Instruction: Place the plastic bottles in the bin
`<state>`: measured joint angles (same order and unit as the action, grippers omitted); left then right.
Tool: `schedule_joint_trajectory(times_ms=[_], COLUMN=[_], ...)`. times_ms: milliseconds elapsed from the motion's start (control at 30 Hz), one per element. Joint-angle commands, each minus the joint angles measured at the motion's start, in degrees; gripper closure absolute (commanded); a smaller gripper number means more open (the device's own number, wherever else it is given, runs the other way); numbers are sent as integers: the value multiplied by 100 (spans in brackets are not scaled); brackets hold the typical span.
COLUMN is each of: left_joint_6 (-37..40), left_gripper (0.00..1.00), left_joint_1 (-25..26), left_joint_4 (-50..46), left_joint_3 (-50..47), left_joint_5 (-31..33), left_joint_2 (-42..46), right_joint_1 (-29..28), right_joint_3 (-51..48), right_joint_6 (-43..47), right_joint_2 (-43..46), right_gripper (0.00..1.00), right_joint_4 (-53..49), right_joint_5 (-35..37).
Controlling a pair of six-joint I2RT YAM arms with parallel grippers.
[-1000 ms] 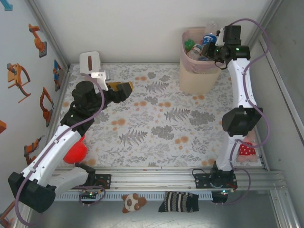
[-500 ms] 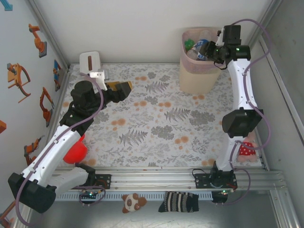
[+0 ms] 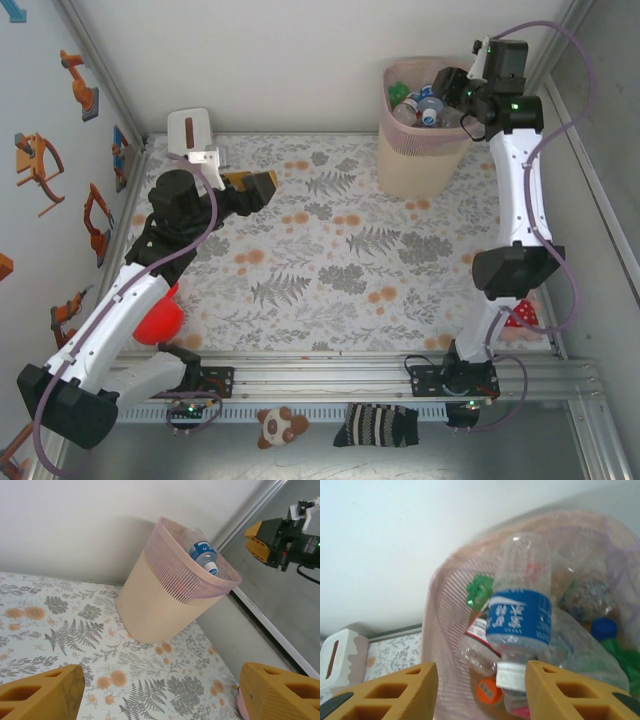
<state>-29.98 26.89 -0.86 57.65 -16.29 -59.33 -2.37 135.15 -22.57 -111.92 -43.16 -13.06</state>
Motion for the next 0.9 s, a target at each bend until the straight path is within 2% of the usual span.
schedule_joint_trajectory(times_ms=[0,233,333,433,600,733,867], left_joint_6=[-56,-17,-15,-5,-14,-17,-3], left_gripper=[20,19,19,19,19,19,19], left_joint_1=[-40,-63,-67,-77,-80,-81,-97], left_joint_4=[101,-25,-52,-48,-32,-8,-27], left_joint_3=[-61,-97,-83,-89,-87,-66,-69], left_joint_5=[-47,54,58,85,66,8,5], left_joint_2=[152,256,264,268,213,146,176], right_joint_1=[31,166,200,241,272,272,270], right_joint_3=[446,799,1071,1101,816,432,165], right_joint_6=[156,-414,-428,-395,-91,29,37], right_joint_2=[-602,-1363,-1676,-1860,-1937,-1675,-1143], right_gripper=[56,60,60,60,60,61,61], right_joint_4=[669,1827,1844,1598,609,118,159], right_joint_5=[-504,-1316,-1531,-1361,-971,-662,-486])
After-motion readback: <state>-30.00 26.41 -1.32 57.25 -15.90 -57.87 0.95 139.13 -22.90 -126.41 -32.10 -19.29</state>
